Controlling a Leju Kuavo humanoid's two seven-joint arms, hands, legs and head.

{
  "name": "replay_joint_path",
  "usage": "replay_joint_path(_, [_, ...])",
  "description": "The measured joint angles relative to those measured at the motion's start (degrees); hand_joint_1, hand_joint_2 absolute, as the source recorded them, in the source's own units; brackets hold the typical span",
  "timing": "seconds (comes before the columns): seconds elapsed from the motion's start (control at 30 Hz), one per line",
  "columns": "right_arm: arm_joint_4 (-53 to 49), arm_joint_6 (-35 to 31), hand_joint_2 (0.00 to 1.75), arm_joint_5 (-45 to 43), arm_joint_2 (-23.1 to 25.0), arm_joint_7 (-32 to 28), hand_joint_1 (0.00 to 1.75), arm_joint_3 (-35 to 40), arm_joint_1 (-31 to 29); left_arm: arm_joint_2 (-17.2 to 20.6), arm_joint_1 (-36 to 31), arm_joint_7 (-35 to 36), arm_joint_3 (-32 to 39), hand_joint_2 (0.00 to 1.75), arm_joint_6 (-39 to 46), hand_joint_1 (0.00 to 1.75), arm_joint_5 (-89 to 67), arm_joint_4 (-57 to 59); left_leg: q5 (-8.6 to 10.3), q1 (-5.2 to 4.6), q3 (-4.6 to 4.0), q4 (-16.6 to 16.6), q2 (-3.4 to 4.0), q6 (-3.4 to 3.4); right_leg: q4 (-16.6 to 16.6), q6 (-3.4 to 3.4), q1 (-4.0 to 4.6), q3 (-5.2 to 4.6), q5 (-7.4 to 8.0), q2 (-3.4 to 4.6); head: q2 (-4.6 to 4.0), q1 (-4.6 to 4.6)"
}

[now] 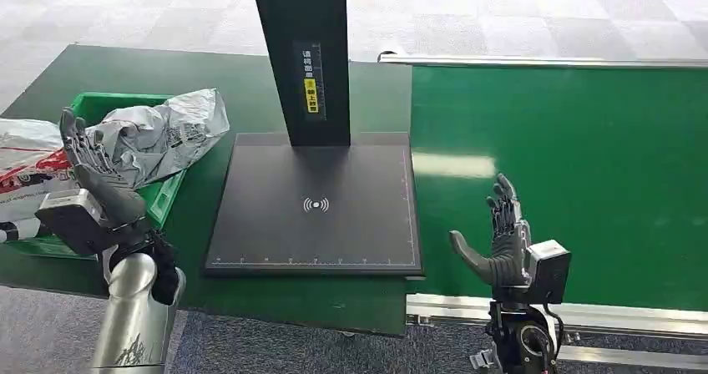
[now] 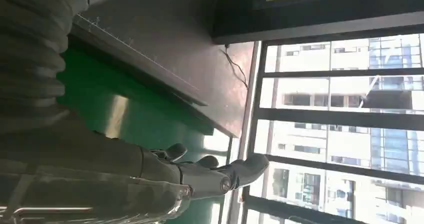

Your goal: Moved the parcel from conveyor to table for the left to box.

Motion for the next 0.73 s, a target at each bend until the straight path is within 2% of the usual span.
replay_joint_path(0.03, [0.0, 0.0, 1.75, 0.0, 0.0, 0.0, 0.0, 0.0, 0.0, 0.09, 0.1, 0.0, -0.13, 1.75, 0.0, 0.0, 0.0, -0.15, 0.0, 0.0, 0.0, 0.0, 0.0, 0.0, 0.0, 0.0, 0.0, 0.0, 0.0, 0.0, 0.0, -0.04])
replay_joint_path(0.13, [-0.02, 0.24, 1.75, -0.28, 0.0, 0.0, 0.0, 0.04, -0.01, 0.15, 0.31, 0.15, -0.52, 1.75, -0.84, 0.0, -0.04, -0.2, 0.0, -0.01, -0.01, 0.0, 0.0, 0.0, 0.0, 0.0, -0.01, 0.01, 0.0, 0.0, 0.0, 0.0])
replay_joint_path(0.27, [0.67, 5.91, 1.75, -3.56, -0.13, 0.98, 0.0, 0.76, -1.48, 0.18, 1.84, 0.72, -3.39, 1.75, -8.18, 0.0, -0.35, 0.13, -0.01, -0.03, -0.01, 0.0, 0.04, 0.0, 0.0, 0.0, -0.03, 0.0, 0.0, 0.01, 0.0, -0.02])
replay_joint_path(0.33, [1.38, 8.48, 1.75, -4.35, -0.37, 1.2, 0.0, 1.57, -2.37, 0.09, 2.49, 0.3, -4.83, 1.75, -9.05, 0.0, -0.17, 0.83, -0.01, -0.03, 0.0, 0.0, 0.02, 0.0, 0.0, 0.0, -0.03, -0.01, 0.0, 0.01, 0.0, -0.02])
replay_joint_path(0.5, [2.88, 9.37, 1.75, -4.89, -0.74, 1.29, 0.0, 2.67, -3.61, 0.04, 3.37, -0.52, -6.42, 1.75, -9.27, 0.0, 0.09, 2.27, 0.0, -0.01, 0.0, 0.0, 0.0, 0.0, 0.0, 0.0, -0.01, -0.01, 0.0, 0.0, -0.02, 0.0])
replay_joint_path(0.53, [3.06, 9.88, 0.0, -5.26, -0.85, 1.27, 0.0, 2.86, -3.73, 0.04, 3.38, -0.52, -6.58, 1.75, -9.53, 0.0, 0.15, 2.45, 0.0, -0.01, 0.0, 0.0, 0.0, 0.0, 0.0, 0.0, -0.01, -0.01, 0.0, 0.0, 0.0, -0.02])
replay_joint_path(0.6, [3.37, 9.86, 0.0, -4.24, -1.07, 1.31, 0.0, 3.39, -4.09, 0.04, 3.46, -0.44, -6.82, 1.75, -10.63, 0.0, 0.99, 2.71, 0.0, -0.01, -0.01, 0.0, 0.02, 0.0, 0.0, 0.0, -0.01, -0.01, 0.0, 0.01, 0.0, -0.02])
replay_joint_path(0.63, [3.65, 8.36, 1.75, -2.94, -1.16, 2.01, 0.0, 3.74, -4.6, 0.04, 3.58, 0.2, -7.1, 1.75, -12.86, 0.0, 1.99, 2.93, 0.0, -0.01, -0.01, 0.0, 0.02, 0.0, 0.0, 0.0, -0.01, -0.01, 0.0, 0.01, 0.0, -0.04])
replay_joint_path(0.73, [6.21, 2.29, 1.75, -0.78, -1.03, 4.04, 0.0, 5.25, -7.32, -0.24, 4.21, 1.18, -9.73, 1.75, -20.64, 0.0, 3.32, 4.86, 0.0, -0.03, -0.01, 0.0, 0.01, 0.01, 0.0, 0.0, -0.03, 0.0, 0.0, 0.01, 0.0, -0.02])
